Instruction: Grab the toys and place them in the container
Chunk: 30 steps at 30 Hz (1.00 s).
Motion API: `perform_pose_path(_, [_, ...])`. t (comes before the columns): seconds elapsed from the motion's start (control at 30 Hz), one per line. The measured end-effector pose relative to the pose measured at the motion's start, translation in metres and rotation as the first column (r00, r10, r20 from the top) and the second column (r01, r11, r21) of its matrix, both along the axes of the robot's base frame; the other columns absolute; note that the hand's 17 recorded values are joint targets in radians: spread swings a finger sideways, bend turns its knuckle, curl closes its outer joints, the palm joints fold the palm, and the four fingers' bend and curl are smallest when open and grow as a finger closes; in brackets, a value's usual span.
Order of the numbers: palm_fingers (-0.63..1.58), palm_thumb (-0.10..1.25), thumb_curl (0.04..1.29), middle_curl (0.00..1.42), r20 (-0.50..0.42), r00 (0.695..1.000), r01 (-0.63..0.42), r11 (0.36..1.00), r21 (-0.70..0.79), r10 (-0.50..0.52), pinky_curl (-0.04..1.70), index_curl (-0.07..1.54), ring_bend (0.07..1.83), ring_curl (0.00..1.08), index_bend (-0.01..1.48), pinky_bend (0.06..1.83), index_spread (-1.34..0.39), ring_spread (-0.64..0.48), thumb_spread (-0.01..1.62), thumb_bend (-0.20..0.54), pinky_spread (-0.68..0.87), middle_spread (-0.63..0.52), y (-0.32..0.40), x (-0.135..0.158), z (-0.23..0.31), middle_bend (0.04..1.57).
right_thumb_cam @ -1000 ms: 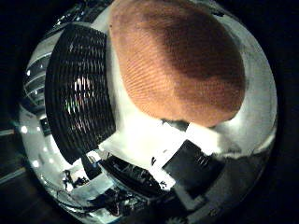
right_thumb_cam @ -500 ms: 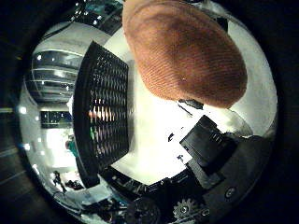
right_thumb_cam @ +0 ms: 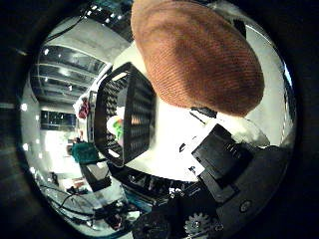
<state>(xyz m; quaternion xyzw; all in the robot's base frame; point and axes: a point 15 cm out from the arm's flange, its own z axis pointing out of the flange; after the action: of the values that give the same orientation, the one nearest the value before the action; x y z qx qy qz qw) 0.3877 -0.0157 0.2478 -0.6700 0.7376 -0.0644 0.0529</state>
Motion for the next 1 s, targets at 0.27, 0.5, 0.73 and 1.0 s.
perform_pose_path(0.27, [0.64, 1.09, 0.44, 0.57, 0.032, 0.991, -0.133, 0.991, -0.015, 0.133, 0.08, 0.7, 0.26, 0.22, 0.97, 0.19, -0.43, -0.16, 0.99, -0.016, 0.37, -0.36, 0.092, 0.007, 0.037, 0.52])
perform_pose_path(0.5, [0.64, 1.09, 0.44, 0.58, 0.034, 0.962, -0.272, 0.962, -0.011, 0.272, 0.08, 0.7, 0.26, 0.22, 0.97, 0.19, -0.43, -0.16, 1.0, -0.018, 0.37, -0.36, 0.193, 0.004, 0.044, 0.5])
perform_pose_path(0.73, [0.21, 0.91, 0.39, 0.5, 0.028, 0.937, -0.348, 0.937, -0.01, 0.349, 0.21, 0.47, 0.5, 0.29, 0.19, 0.55, -0.45, -0.05, 1.03, -0.062, 0.43, -0.16, 0.236, 0.017, 0.015, 0.24])
perform_pose_path(1.0, [-0.03, 0.73, 0.36, 0.36, 0.0, 0.922, -0.388, 0.921, -0.028, 0.388, 0.31, 0.2, 0.65, 0.3, 0.11, 0.92, -0.5, 0.19, 0.93, -0.033, 0.48, 0.1, 0.229, 0.023, 0.003, 0.19])
